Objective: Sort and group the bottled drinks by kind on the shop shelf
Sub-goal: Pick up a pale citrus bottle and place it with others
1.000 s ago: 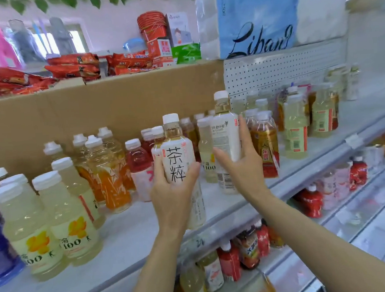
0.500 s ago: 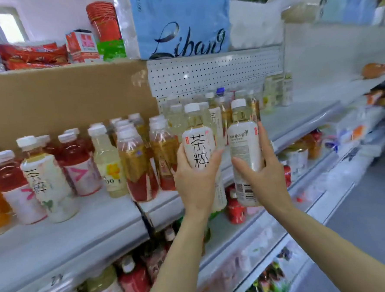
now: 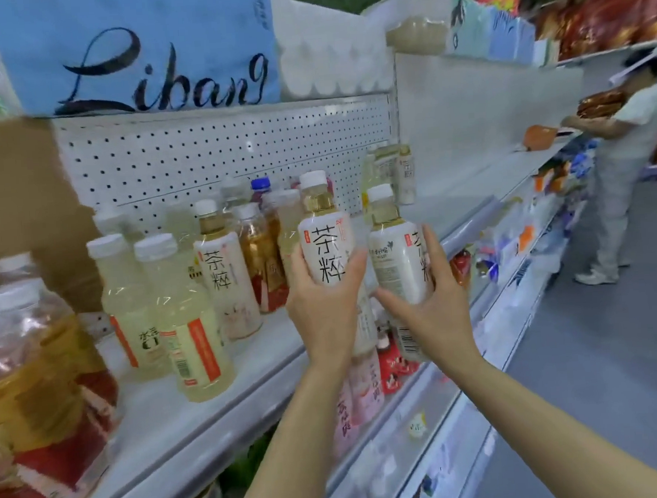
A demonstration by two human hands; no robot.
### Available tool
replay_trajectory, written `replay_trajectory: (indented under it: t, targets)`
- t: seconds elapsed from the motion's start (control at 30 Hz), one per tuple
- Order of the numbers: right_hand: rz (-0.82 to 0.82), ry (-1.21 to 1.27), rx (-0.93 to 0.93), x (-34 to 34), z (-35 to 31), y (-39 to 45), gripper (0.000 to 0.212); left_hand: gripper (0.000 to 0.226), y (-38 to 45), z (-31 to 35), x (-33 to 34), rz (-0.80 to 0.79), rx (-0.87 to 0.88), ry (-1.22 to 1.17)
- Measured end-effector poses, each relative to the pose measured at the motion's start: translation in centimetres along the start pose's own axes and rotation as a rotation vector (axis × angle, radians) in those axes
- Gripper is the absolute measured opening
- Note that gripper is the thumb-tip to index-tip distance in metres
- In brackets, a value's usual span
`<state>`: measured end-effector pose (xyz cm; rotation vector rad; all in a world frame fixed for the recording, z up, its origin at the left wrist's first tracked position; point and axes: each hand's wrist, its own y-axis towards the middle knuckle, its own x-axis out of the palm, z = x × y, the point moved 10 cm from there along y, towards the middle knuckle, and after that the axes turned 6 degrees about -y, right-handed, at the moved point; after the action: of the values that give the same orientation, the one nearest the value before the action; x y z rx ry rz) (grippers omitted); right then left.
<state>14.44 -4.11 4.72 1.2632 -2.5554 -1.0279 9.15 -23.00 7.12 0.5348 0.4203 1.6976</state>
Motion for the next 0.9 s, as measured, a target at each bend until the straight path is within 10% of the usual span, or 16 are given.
replay_trajectory:
  t: [0.9]
  targets:
    - [-0.169, 0.127, -0.084, -3.5, 22.9, 31.4, 0.077, 0.06, 14.2, -12.1, 29.1, 0.256, 0.006, 0.156]
